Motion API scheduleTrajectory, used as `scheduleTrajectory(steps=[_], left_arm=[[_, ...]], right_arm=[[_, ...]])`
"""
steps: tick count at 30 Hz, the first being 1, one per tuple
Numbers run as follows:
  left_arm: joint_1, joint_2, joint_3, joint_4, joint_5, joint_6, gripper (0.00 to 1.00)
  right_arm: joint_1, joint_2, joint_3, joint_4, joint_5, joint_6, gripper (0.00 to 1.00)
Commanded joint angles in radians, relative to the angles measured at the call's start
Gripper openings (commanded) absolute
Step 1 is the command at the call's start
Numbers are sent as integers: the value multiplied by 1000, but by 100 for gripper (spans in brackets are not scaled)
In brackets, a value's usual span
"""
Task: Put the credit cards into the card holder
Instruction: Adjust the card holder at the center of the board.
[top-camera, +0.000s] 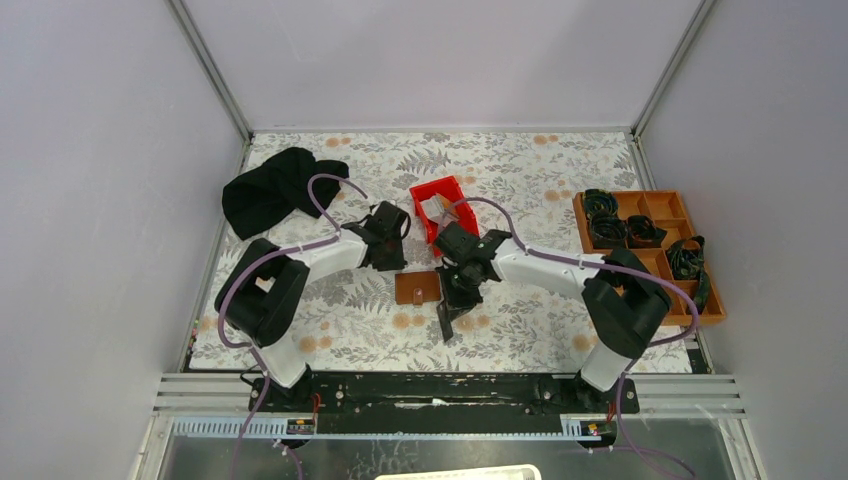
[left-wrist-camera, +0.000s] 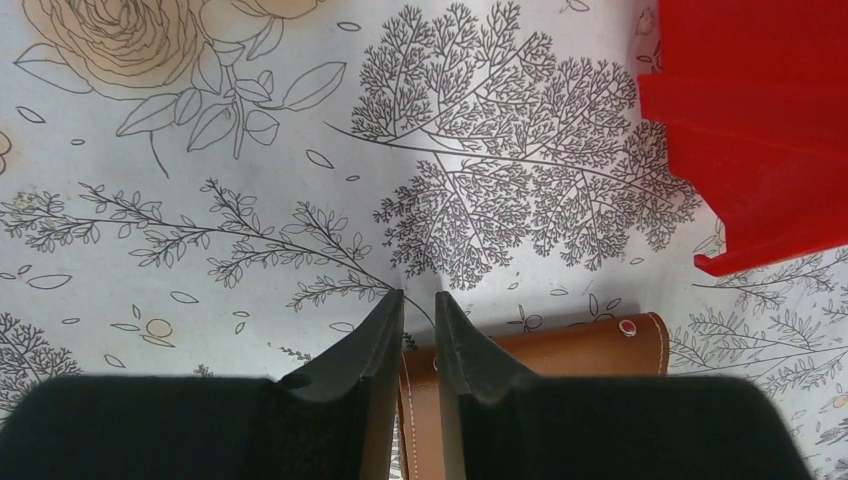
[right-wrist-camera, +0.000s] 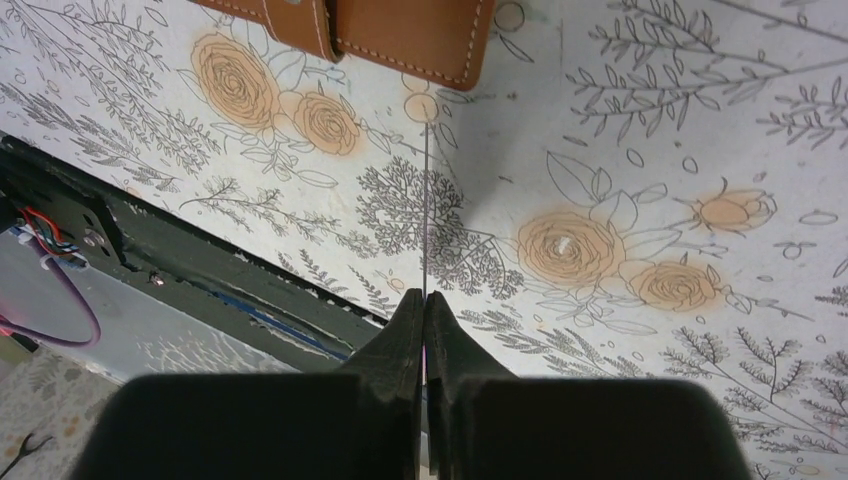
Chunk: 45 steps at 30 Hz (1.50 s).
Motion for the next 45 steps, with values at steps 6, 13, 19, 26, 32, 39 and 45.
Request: scheduleTrajectory(steps=[6, 13, 19, 26, 32, 39, 45], left_arm=[[-20, -9, -13, -42, -50, 7, 23], [-23, -38, -67, -56, -64, -21, 22], [-22, -64, -105, -56, -54, -51, 22], [-23, -79, -130, -62, -37, -77, 21], [-27, -96, -160, -77, -40, -108, 20], [-31, -126, -190, -96, -43, -139, 20], [-36, -147, -193, -118, -45, -151, 20]], right_arm=[[8, 91, 116, -47, 34, -69, 0], [8, 140, 176, -73, 110, -115, 0], [8, 184, 244, -102, 152, -164, 0], [6, 249, 326, -129, 179, -230, 0], [4, 308, 399, -132, 182, -276, 0], [-12, 385, 499, -144, 176, -312, 0], [-28, 450, 593, -158, 172, -344, 0]])
